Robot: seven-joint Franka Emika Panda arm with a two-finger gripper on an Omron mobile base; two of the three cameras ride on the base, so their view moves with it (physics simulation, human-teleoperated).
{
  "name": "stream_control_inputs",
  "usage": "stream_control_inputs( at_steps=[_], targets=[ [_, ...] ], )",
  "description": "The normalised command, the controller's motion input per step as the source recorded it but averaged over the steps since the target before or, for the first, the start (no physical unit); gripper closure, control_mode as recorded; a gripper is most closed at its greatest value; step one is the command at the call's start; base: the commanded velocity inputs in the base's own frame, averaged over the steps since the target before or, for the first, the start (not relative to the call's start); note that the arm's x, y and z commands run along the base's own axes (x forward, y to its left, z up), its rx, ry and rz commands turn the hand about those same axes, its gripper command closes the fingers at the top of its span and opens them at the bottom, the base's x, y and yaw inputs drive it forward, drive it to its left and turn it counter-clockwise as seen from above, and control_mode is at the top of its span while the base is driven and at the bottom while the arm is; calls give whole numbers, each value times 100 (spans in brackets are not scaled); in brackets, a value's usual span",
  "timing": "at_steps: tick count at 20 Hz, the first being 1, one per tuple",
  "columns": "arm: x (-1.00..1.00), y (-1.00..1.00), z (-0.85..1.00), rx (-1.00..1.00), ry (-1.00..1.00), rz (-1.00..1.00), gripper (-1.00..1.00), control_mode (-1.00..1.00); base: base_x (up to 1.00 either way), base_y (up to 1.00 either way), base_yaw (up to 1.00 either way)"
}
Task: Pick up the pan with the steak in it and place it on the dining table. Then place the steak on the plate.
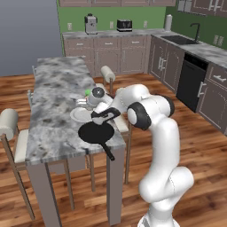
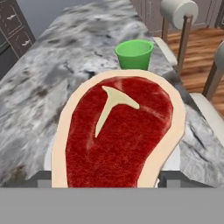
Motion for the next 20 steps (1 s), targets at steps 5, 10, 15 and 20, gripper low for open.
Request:
stream_control_inputs(
  at_steps=[5, 10, 15, 20],
  targets=[
    [15, 0, -18, 0, 5, 0, 100, -100, 0, 0, 0],
    [38, 1, -16, 0, 1, -1, 100, -100, 0, 0, 0],
    [35, 12, -18, 0, 2, -3, 100, -100, 0, 0, 0],
    [16, 21, -30, 0, 4, -1, 100, -100, 0, 0, 0]
  ],
)
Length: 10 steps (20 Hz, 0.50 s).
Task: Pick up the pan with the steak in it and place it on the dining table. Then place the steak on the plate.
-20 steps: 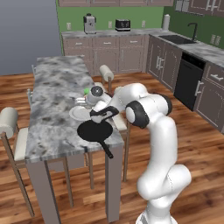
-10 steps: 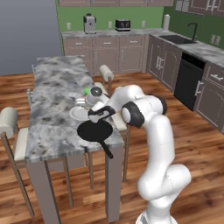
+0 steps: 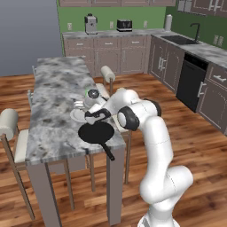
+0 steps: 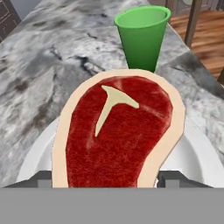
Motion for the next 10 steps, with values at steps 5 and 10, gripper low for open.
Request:
stream_control_inputs(
  at_steps=[5, 10],
  targets=[
    [20, 10, -13, 0, 3, -1, 100, -100, 0, 0, 0],
    [6, 0, 0, 0, 1, 0, -100, -100, 0, 0, 0]
  ],
)
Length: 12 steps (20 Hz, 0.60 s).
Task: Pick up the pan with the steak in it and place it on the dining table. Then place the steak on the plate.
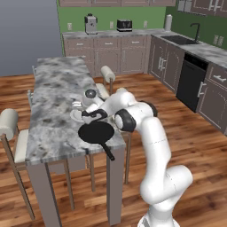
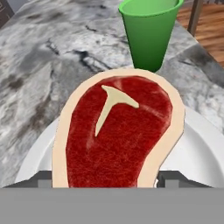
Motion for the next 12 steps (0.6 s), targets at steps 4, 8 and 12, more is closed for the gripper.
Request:
stream_control_inputs(
  at_steps=[4, 8, 12],
  targets=[
    [15, 0, 1, 0, 1, -1, -100, -100, 0, 0, 0],
    [22, 0, 9, 0, 4, -2, -100, -100, 0, 0, 0],
    [23, 0, 16, 1, 6, -3, -100, -100, 0, 0, 0]
  ],
)
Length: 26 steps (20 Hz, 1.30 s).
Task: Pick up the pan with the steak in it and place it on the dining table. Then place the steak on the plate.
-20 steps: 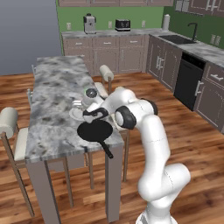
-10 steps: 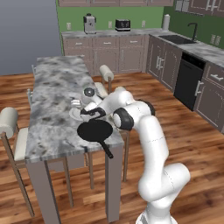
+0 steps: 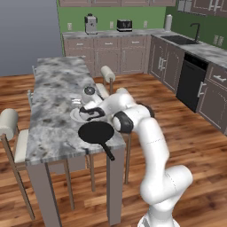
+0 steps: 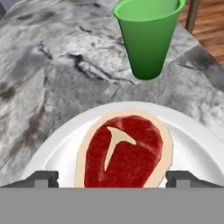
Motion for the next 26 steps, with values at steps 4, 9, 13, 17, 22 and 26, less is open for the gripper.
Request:
stream_control_inputs(
  at_steps=[4, 9, 13, 17, 22, 26],
  targets=[
    [20, 0, 29, 1, 10, -5, -100, -100, 0, 0, 0],
    [-8, 0, 55, 3, 15, -8, -100, -100, 0, 0, 0],
    [-40, 0, 64, 2, 15, -5, -100, -100, 0, 0, 0],
    [-62, 0, 64, 0, 15, 0, -100, -100, 0, 0, 0],
    [-92, 0, 50, 0, 17, 0, -100, -100, 0, 0, 0],
    [-100, -7, 31, 0, 16, 1, -100, -100, 0, 0, 0]
  ],
)
